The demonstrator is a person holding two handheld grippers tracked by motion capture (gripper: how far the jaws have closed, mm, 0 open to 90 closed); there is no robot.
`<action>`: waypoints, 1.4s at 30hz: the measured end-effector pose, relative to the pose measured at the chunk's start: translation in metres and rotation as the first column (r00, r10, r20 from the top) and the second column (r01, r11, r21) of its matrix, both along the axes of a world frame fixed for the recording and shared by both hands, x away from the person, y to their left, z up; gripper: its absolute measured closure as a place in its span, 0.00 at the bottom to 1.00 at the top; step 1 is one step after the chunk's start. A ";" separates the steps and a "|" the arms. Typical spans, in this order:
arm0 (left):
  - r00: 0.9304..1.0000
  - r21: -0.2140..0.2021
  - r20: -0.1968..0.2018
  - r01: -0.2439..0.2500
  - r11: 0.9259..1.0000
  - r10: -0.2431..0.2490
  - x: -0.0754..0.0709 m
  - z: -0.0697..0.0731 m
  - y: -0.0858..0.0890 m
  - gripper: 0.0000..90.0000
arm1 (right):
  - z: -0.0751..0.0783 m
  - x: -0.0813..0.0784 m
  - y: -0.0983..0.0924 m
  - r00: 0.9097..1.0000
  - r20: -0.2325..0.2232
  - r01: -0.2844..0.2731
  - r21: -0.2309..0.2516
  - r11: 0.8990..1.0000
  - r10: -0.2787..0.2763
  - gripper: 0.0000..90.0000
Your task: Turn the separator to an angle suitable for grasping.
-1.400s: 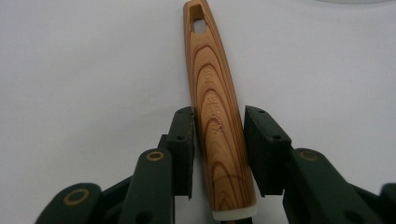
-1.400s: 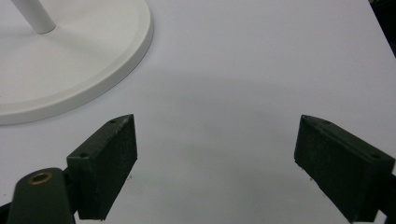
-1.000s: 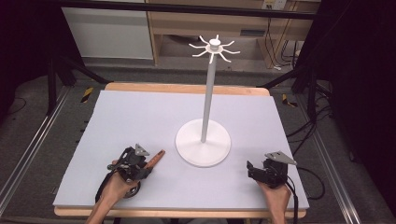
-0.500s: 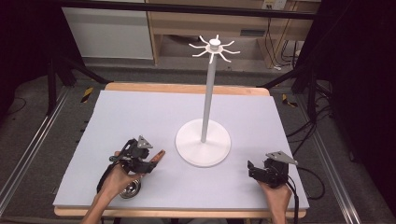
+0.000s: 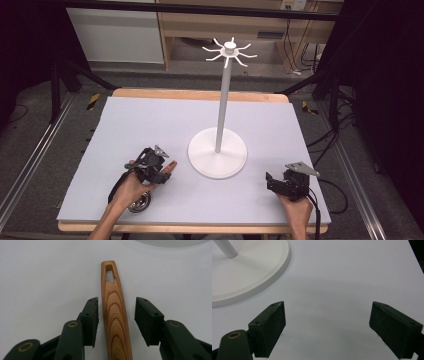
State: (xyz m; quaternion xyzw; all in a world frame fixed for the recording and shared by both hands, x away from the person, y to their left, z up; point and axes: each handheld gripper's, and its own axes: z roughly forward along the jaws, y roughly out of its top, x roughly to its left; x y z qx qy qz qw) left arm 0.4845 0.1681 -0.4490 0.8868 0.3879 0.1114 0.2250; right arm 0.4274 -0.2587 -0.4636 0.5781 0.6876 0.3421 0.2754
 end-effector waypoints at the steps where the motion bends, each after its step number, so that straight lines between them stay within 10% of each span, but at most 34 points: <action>1: 1.000 0.005 -0.002 0.003 1.000 -0.003 0.000 -0.001 0.000 0.62 | 0.000 0.000 0.000 1.000 -0.001 0.000 0.000 1.000 0.000 0.16; 42: 0.998 0.035 -0.057 -0.004 0.999 0.006 0.008 -0.003 -0.002 0.74 | -0.001 0.001 -0.001 1.000 -0.022 -0.001 0.004 1.000 0.001 0.16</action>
